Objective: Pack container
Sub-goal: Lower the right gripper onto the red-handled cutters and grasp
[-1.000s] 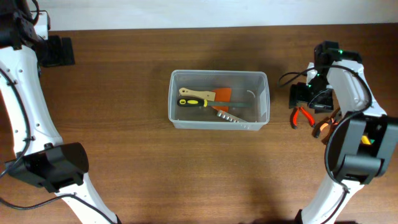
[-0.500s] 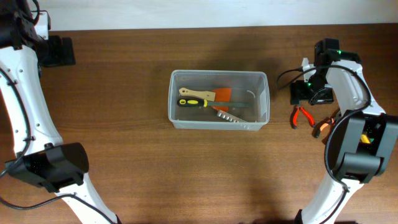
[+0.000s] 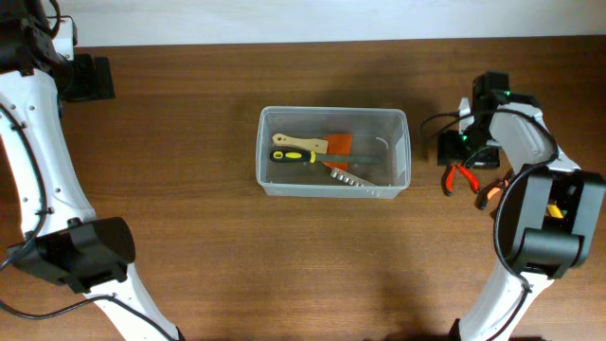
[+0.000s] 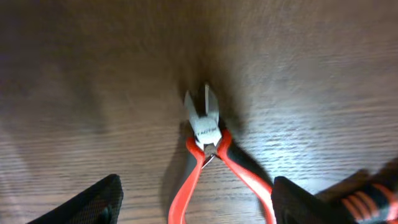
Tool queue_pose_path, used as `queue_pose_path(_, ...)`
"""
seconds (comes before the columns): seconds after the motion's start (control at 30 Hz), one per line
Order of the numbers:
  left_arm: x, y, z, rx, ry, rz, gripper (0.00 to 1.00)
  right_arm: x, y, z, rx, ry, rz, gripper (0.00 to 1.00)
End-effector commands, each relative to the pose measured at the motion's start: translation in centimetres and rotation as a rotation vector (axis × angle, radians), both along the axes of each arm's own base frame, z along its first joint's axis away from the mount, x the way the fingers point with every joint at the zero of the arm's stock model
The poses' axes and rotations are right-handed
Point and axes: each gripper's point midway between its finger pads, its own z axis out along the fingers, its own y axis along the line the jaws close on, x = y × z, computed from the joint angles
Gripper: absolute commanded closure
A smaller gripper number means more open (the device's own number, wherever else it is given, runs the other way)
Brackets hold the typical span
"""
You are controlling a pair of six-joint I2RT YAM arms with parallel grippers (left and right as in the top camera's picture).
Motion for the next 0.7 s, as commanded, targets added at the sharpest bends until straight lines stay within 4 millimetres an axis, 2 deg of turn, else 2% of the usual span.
queue_pose_path(0.0,0.1,-0.1,-0.3,-0.022,0.001,0.006,0.01,-0.4,-0.1,-0.8,-0.005,0.01,-0.03,0.23)
queue_pose_path(0.13,0.1,-0.1,-0.3,-0.022,0.001,0.006,0.01,-0.3,-0.2,-1.0,-0.007,0.0,-0.03,0.28)
queue_pose_path(0.43,0.1,-0.1,-0.3,-0.022,0.001,0.006,0.01,0.2,-0.6,-2.2,-0.032,-0.039,-0.033,0.28)
queue_pose_path(0.67,0.1,-0.1,-0.3,-0.022,0.001,0.006,0.01,-0.6,-0.5,-2.9,-0.029,-0.018,-0.032,0.39)
